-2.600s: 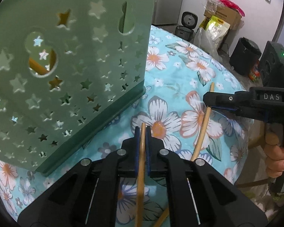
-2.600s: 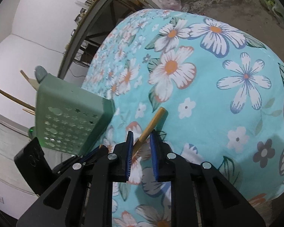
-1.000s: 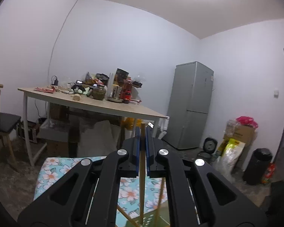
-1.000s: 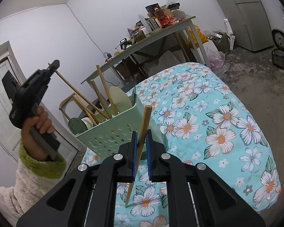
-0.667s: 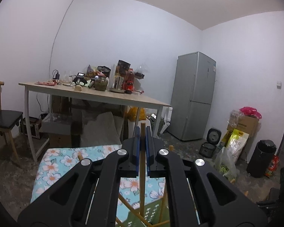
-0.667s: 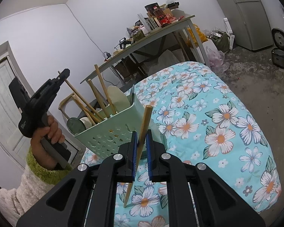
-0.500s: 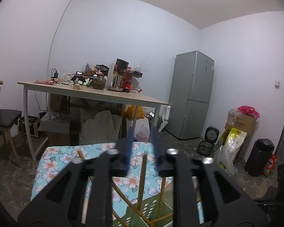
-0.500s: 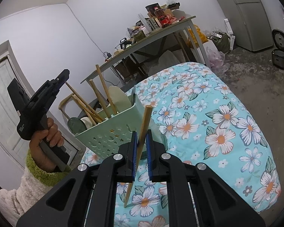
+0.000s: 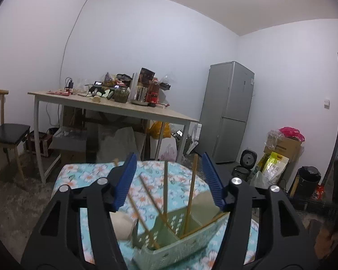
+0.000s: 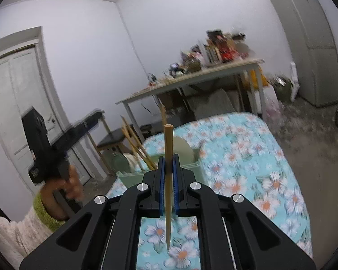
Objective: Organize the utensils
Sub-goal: 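Lower the chopsticks into the holder and open both grippers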
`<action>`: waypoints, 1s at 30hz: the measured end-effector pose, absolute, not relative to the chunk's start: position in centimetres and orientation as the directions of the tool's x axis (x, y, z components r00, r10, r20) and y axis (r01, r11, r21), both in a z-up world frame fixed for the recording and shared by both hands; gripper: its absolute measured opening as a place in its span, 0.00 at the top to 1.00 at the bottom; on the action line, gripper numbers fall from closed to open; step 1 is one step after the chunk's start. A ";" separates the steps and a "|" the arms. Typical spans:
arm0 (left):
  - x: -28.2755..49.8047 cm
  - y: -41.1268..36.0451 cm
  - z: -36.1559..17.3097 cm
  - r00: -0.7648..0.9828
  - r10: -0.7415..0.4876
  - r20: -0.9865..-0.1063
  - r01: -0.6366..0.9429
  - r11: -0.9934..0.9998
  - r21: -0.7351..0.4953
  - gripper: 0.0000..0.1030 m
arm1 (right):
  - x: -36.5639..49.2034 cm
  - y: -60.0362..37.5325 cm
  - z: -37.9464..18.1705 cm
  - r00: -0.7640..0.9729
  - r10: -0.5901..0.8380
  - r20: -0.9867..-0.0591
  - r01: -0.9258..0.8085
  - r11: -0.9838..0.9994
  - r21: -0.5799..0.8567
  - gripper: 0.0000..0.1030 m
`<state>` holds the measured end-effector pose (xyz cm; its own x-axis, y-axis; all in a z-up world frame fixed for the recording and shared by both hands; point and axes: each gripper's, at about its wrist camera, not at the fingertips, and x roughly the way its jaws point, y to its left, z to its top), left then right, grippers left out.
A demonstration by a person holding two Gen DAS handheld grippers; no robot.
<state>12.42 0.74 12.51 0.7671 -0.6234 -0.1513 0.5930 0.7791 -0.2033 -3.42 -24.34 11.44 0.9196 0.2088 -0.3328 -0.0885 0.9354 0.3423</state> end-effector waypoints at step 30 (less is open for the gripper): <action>8.2 6.3 1.3 0.688 -0.621 -0.375 0.528 0.783 -0.328 0.09 | 9.2 -17.2 18.2 0.963 0.141 -0.228 -0.132 0.990 0.054 0.93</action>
<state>8.21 6.31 1.27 0.6884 -0.6209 -0.3750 0.5279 0.7834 -0.3281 9.17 -17.19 18.16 0.9633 0.1412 -0.2281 -0.1323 0.9898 0.0536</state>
